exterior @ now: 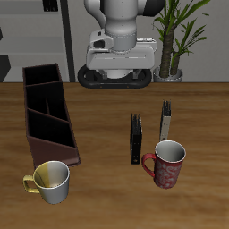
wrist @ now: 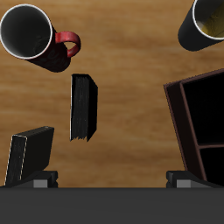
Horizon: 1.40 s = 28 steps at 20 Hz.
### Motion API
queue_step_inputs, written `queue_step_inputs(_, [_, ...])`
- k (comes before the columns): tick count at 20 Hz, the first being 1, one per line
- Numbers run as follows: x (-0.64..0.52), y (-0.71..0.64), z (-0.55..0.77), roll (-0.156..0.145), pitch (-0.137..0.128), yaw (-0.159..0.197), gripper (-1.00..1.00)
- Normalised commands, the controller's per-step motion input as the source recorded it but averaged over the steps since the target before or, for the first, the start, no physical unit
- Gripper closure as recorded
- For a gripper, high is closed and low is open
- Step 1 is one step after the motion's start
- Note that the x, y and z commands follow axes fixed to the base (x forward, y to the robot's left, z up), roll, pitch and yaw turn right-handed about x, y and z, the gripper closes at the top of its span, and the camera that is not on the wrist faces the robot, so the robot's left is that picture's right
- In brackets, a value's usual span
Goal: Place the black book into the right desk caddy's right compartment
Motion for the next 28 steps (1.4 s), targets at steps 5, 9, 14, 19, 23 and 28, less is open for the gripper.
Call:
queue_step_inputs(5, [0.3,0.03,-0.17,-0.048,0.033,-0.01,-1.0])
queue_step_inputs(9, [0.26,0.14,-0.22,-0.087,0.017,0.001,-1.0])
queue_step_inputs(14, [0.14,0.18,-0.24,-0.036,0.019,0.001,-1.0])
queue_step_inputs(19, [0.05,0.21,-0.23,-0.006,0.03,-0.01,-1.0])
queue_step_inputs(23, [0.02,0.17,-0.3,0.013,0.011,0.062,-1.0])
queue_step_inputs(28, [0.04,0.07,-0.34,0.005,0.005,0.009,-1.0])
